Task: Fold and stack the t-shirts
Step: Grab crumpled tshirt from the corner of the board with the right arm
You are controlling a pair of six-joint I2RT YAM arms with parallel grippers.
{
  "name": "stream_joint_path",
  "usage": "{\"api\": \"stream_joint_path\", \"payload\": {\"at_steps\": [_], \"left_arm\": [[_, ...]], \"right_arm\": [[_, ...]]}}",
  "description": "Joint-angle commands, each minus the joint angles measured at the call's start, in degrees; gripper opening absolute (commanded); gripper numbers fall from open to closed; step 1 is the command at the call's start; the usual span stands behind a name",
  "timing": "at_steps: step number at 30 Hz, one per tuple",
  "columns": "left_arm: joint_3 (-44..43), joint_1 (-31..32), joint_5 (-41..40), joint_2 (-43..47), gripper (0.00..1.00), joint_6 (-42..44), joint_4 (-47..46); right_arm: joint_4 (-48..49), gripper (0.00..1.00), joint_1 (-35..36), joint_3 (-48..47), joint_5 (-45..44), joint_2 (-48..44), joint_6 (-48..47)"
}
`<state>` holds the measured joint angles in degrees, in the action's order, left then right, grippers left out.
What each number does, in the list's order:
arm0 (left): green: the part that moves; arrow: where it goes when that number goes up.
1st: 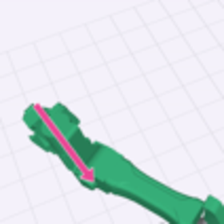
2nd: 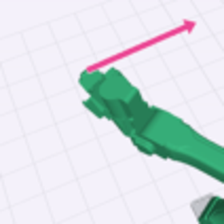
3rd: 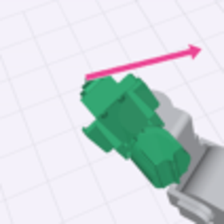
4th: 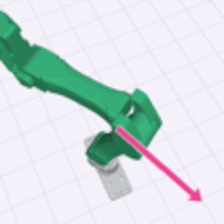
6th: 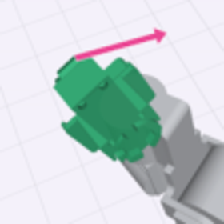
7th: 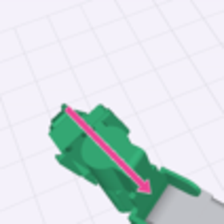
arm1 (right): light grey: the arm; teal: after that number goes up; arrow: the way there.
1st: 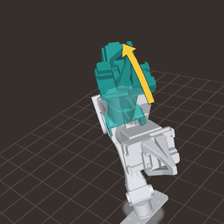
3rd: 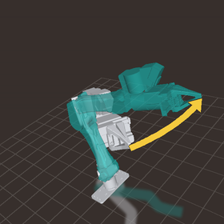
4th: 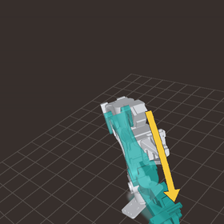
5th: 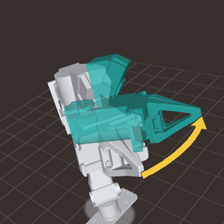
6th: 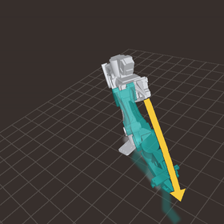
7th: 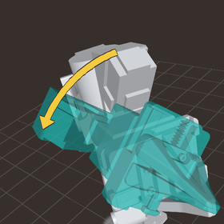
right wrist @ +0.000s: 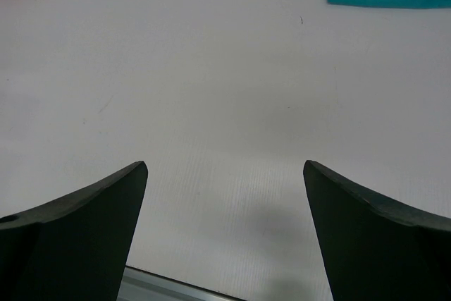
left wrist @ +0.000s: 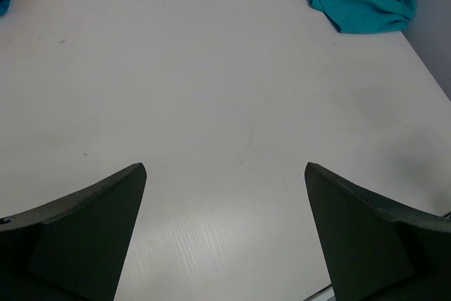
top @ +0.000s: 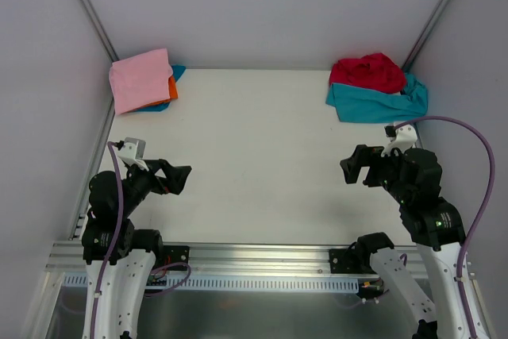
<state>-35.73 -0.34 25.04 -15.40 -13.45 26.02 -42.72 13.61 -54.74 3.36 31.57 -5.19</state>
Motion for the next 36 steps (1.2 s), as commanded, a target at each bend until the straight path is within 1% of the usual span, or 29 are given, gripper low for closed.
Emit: {"api": "stream_joint_path", "payload": {"at_steps": [1,17,20,23,27,33,36], "left_arm": [[0.3,0.2,1.3,-0.4,0.99,0.6,-1.3],[0.3,0.2,1.5,-0.5,0.99,0.6,-1.3],[0.4,0.2,1.6,-0.5,0.99,0.6,-1.4],[0.4,0.2,1.6,-0.5,0.99,0.6,-1.5],[0.4,0.2,1.9,-0.2,0.99,0.6,-1.5],[0.5,0.1,2.6,-0.2,0.99,0.6,-1.7],[0.5,0.1,2.8,-0.1,0.99,0.6,-1.7]], "right_arm": [[1.1,1.0,0.5,-2.0,-0.5,-0.5,-0.8],[1.1,0.99,0.5,-1.9,-0.4,-1.0,-1.0],[1.1,0.99,0.4,-2.1,1.2,-1.1,-1.2],[0.5,1.0,0.5,-2.5,-0.2,-0.3,-1.2],[-0.9,0.99,0.5,-4.1,-2.8,1.5,-1.5],[-1.8,1.0,0.5,-9.2,-3.0,7.8,-2.2],[-1.5,0.99,0.5,-13.3,-7.6,12.6,-2.5]]}}
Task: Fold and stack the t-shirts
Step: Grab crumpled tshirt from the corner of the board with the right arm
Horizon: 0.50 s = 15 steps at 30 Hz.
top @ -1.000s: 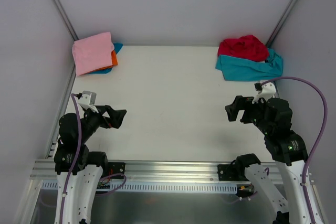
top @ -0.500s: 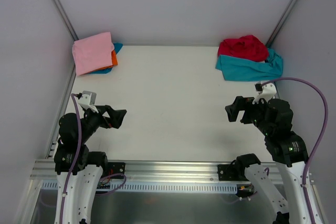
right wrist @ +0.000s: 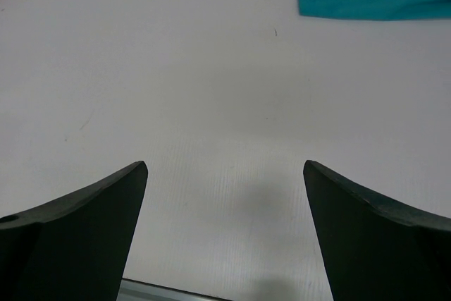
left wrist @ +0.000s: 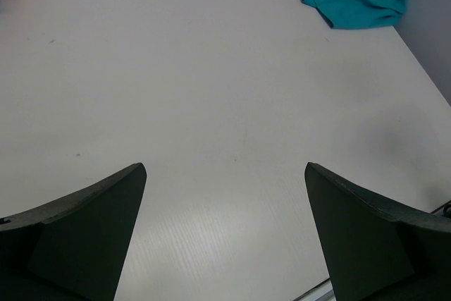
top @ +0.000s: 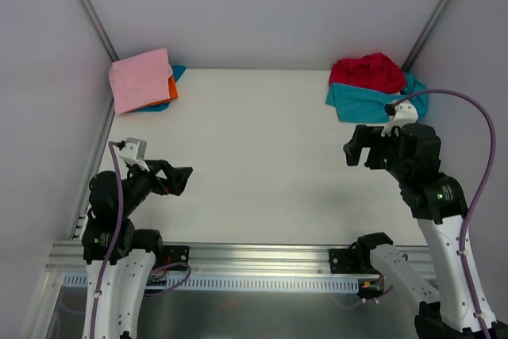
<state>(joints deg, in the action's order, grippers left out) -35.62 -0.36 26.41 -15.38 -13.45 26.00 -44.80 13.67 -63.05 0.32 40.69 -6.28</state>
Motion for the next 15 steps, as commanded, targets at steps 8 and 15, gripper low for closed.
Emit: {"api": "stream_joint_path", "payload": {"at_steps": [8,15], "left_arm": [[0.5,0.2,1.3,0.6,0.99,0.5,-1.6],[0.5,0.1,1.5,1.6,0.99,0.4,-1.7]], "right_arm": [[1.9,0.99,0.1,-17.9,-18.9,20.0,-0.4],[4.0,0.99,-4.2,-27.9,-23.2,34.8,1.4]]}}
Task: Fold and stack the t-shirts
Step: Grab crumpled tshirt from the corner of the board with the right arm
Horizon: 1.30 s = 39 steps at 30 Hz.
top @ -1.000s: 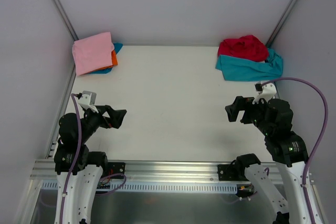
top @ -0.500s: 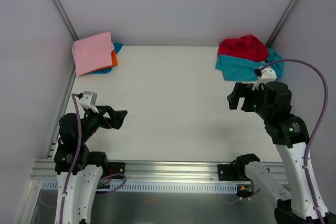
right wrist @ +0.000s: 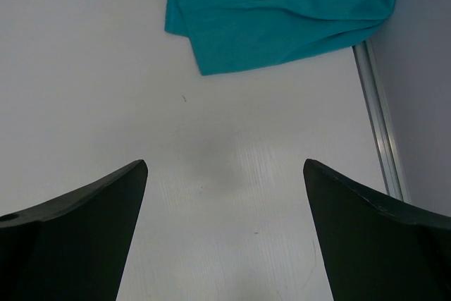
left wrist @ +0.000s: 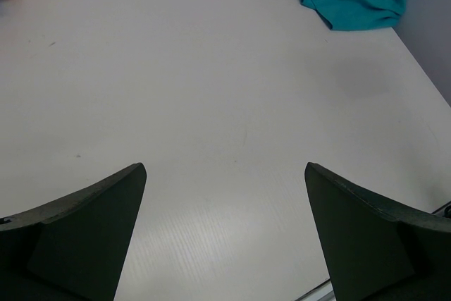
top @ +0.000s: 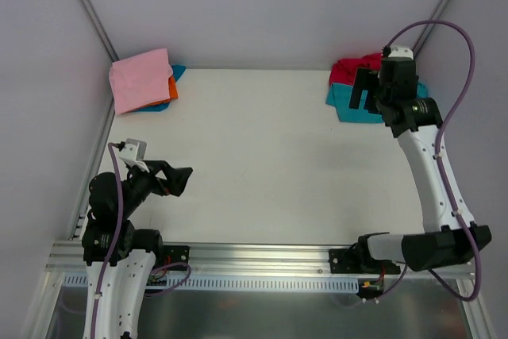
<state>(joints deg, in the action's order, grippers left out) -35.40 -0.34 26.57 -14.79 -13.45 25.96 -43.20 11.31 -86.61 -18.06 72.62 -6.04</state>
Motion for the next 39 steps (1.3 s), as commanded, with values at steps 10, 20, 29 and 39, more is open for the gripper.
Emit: {"api": "stream_joint_path", "payload": {"at_steps": [10,20,29,39], "left_arm": [[0.5,0.2,1.8,2.1,0.99,0.4,-1.9],[0.6,0.2,2.0,3.1,0.99,0.4,-2.3],[0.8,0.2,2.0,3.1,0.99,0.4,-2.3],[0.8,0.2,2.5,2.7,0.99,0.4,-2.6]], "right_arm": [[3.3,0.99,-14.9,-15.9,-5.7,25.9,8.2],[6.0,0.98,-21.0,-22.5,11.0,40.8,7.1],[5.2,0.96,-14.7,-34.1,24.3,52.3,3.9],[2.9,0.96,-11.4,-43.2,24.7,62.6,3.6]]}}
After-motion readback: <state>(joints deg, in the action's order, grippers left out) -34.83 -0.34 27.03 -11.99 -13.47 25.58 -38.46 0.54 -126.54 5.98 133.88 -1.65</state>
